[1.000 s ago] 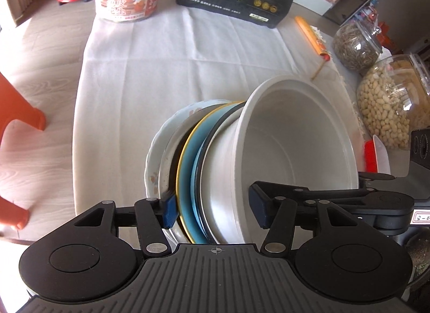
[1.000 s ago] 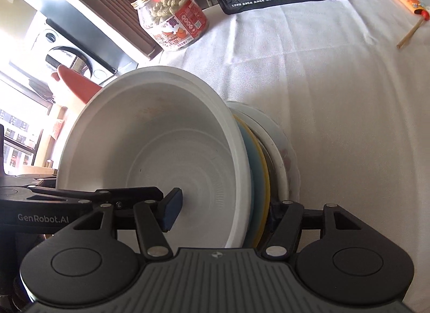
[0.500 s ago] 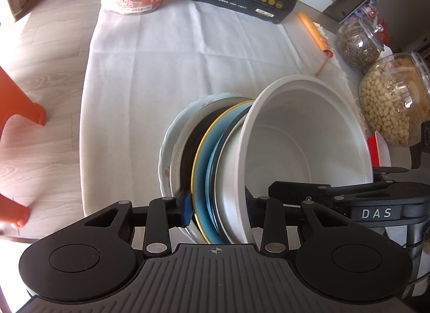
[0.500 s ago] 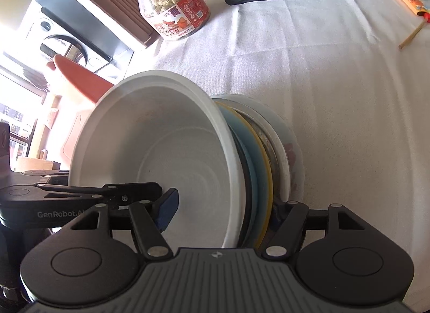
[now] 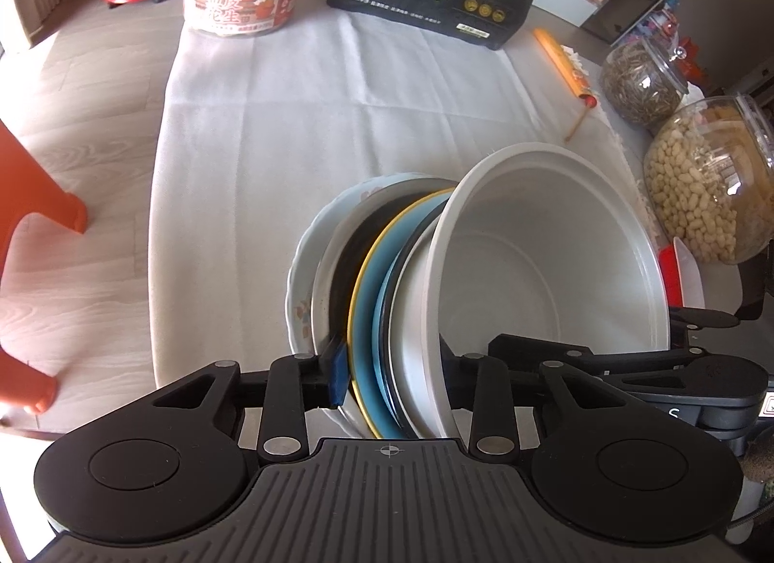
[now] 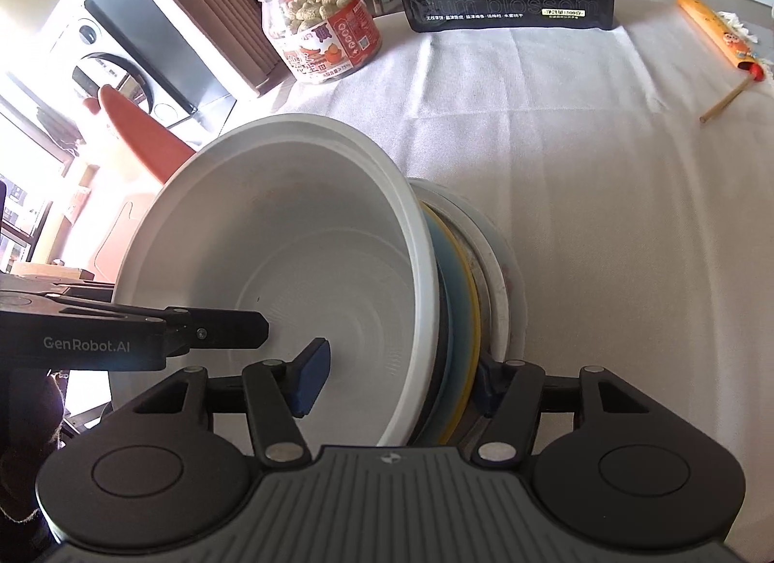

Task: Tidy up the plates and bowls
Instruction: 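Lower the bowl stack onto the flowered plate with both grippers, then open both grippers and withdraw them from the bowl stack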

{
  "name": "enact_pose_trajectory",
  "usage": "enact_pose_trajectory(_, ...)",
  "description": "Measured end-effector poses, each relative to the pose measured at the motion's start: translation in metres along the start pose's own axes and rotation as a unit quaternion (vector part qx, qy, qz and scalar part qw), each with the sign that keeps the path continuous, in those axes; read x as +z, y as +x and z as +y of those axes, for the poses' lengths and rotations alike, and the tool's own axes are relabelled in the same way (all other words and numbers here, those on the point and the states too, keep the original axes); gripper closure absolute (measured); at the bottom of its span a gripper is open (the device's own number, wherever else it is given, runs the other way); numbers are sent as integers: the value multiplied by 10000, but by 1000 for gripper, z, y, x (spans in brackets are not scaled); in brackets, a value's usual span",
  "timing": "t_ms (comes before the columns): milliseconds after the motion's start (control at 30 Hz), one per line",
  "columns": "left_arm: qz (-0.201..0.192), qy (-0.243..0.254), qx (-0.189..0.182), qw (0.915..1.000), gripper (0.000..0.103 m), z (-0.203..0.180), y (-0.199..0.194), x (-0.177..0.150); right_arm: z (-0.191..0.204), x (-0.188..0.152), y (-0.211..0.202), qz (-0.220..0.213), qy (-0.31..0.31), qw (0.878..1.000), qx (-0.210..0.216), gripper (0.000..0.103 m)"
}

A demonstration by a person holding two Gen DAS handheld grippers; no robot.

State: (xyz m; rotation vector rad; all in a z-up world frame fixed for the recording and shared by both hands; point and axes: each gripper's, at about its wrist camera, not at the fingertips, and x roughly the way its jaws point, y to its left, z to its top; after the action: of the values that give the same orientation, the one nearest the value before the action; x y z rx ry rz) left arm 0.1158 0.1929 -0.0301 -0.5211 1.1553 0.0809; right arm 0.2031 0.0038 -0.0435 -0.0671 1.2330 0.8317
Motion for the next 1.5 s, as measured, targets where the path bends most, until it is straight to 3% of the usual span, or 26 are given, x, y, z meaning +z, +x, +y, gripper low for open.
enact_pose_trajectory(333,-123,70,7,9999,70,-2,-8,0,-10,-1,-13,-185,158,9996,120,49)
enact_pose_trajectory(600,-324,137,-61,9994,72,-9,-28,0,5,-1,-1,-348,-161,9988,-314,49)
enact_pose_trajectory(900,-413,63,-156,9990,72,-5,-32,3,-1,1,1,-340,-96,9992,-199,50)
enact_pose_trajectory(1067,-409,64,-235,9989,75,-5,-33,3,4,-3,-16,-600,-227,9972,-394,49)
enact_pose_trajectory(1200,-416,98,-202,9989,76,-8,-33,1,16,-12,-41,-1327,-698,9841,-952,49)
enact_pose_trajectory(1400,-499,70,-404,9979,77,-7,-40,2,16,-17,-45,-1306,-599,9866,-767,52)
enact_pose_trajectory(1500,-531,126,-409,9977,77,-9,-42,2,12,-23,-36,-1210,-425,9895,-662,58)
